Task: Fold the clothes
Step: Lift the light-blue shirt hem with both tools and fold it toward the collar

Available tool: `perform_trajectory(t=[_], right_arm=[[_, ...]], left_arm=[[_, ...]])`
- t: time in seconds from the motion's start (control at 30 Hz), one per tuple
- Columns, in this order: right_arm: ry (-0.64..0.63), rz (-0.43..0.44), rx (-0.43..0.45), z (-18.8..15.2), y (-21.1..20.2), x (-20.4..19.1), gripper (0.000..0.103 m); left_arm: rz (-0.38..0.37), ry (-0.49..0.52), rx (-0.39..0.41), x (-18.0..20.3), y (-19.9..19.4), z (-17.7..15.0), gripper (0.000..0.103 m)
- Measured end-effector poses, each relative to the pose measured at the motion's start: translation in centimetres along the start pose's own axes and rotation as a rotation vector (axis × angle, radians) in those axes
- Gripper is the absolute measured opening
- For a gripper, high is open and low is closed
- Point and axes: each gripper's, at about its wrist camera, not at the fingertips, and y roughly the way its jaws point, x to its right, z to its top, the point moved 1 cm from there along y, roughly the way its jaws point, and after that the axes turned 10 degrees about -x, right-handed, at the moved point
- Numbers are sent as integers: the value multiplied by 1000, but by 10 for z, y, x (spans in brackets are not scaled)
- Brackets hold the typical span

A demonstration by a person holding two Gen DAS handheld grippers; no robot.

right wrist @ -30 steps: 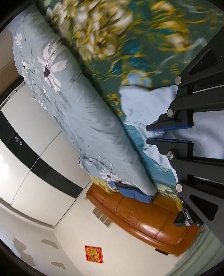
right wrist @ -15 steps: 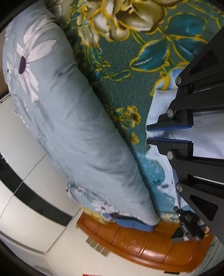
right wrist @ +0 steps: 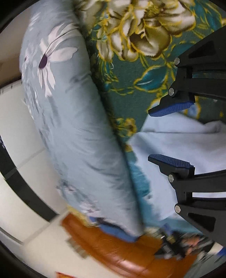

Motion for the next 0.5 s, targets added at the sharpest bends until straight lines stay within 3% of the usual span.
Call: perform_trajectory(t=[0.13,0.33,0.4,0.43,0.47,0.5], right_arm=[[-71,-54,-53,-2,16,-10,49],[-77,-91,-73,12,46,-15,49],[-64,-74,-65,17,52,-14,49],[-57,-64,-62,19,54,-14,49],[-49,-55,-59,21,57,-14,49],[-39,-45,-57,22,58,-13,47]], left_arm=[[91,193,-39,29,22,-1,46],[118,257,-29,48,49,9,45],[98,241,-15,50,52,16,32],[81,233,-15,51,52,15,11],[76,235,-9,53,53,16,5],[73,237,-3,54,54,17,4]])
